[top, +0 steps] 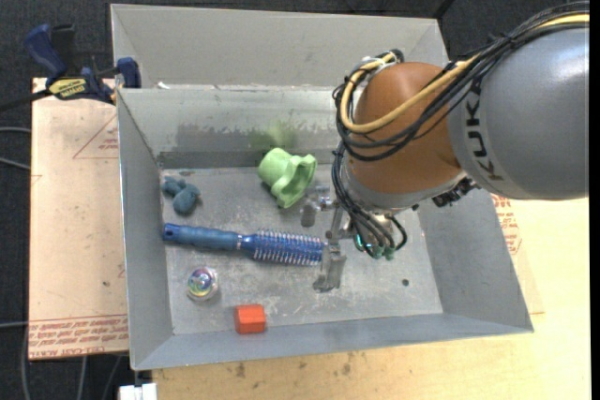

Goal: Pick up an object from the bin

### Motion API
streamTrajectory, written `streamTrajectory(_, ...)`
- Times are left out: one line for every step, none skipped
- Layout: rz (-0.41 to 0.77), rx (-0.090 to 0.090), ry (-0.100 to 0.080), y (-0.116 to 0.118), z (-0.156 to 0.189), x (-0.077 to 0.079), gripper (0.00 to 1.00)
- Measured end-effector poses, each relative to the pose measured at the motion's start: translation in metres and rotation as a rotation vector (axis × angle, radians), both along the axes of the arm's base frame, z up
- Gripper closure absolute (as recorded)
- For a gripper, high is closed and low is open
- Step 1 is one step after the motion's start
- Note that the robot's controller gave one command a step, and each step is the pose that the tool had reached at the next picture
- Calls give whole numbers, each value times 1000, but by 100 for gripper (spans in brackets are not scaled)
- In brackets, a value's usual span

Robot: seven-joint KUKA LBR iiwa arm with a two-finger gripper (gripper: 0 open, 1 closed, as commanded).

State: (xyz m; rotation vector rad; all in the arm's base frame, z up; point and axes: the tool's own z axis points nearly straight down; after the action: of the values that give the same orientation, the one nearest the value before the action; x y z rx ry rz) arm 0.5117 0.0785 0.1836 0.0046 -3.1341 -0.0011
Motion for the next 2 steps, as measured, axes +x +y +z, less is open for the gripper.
streamTrajectory(-203, -1, -4, 5, -115, 40, 0)
streamTrajectory(-205, 0, -7, 5, -112, 41, 100)
